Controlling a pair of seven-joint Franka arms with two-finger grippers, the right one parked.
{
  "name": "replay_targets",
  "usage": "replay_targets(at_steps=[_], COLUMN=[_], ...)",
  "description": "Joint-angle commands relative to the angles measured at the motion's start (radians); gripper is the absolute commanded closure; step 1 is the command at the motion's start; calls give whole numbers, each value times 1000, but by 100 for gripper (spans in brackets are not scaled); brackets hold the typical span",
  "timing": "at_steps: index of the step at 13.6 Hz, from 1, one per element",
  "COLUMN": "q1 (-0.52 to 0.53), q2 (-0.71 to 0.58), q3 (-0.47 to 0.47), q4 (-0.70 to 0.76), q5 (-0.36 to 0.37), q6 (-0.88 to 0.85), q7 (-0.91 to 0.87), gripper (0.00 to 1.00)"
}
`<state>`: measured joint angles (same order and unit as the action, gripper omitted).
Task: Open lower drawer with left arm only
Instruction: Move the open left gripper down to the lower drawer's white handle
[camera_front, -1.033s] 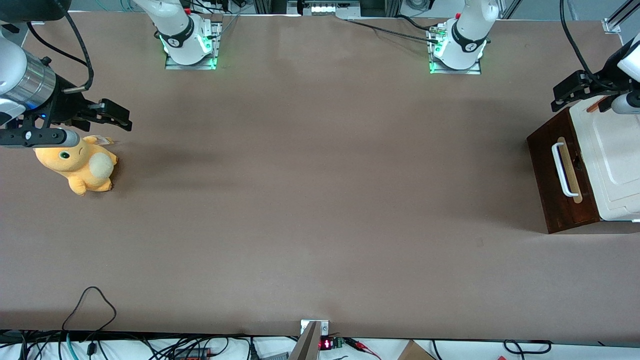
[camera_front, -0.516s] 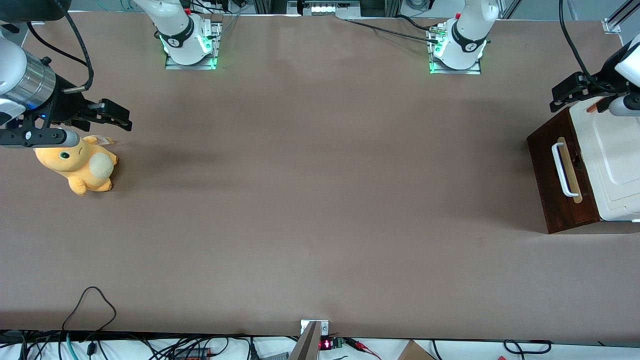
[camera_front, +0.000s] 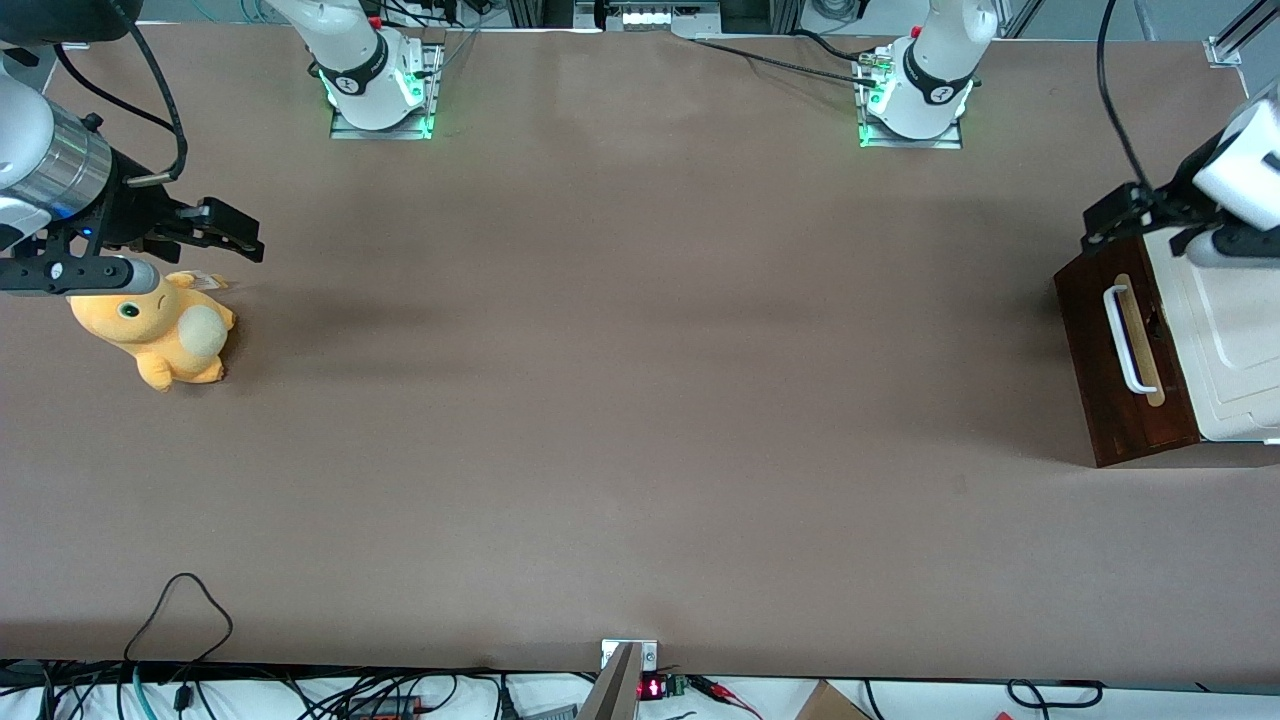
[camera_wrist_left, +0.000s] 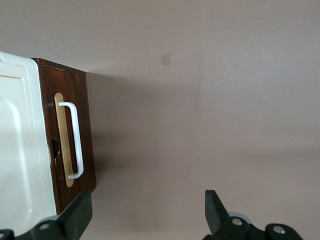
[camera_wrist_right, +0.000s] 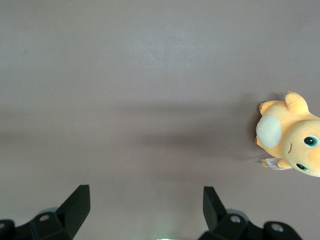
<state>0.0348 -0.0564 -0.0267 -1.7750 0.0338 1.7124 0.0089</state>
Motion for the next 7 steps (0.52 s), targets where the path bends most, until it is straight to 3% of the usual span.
replay_targets(at_steps=[1,4,7], q1=[5,19,1], q2=[4,41,73], q3=[5,8,1], q4=[-140,-251,-297], q5=[93,135,425], q6=[160,300,290], q7=[17,-12,-203], gripper=[3,5,5])
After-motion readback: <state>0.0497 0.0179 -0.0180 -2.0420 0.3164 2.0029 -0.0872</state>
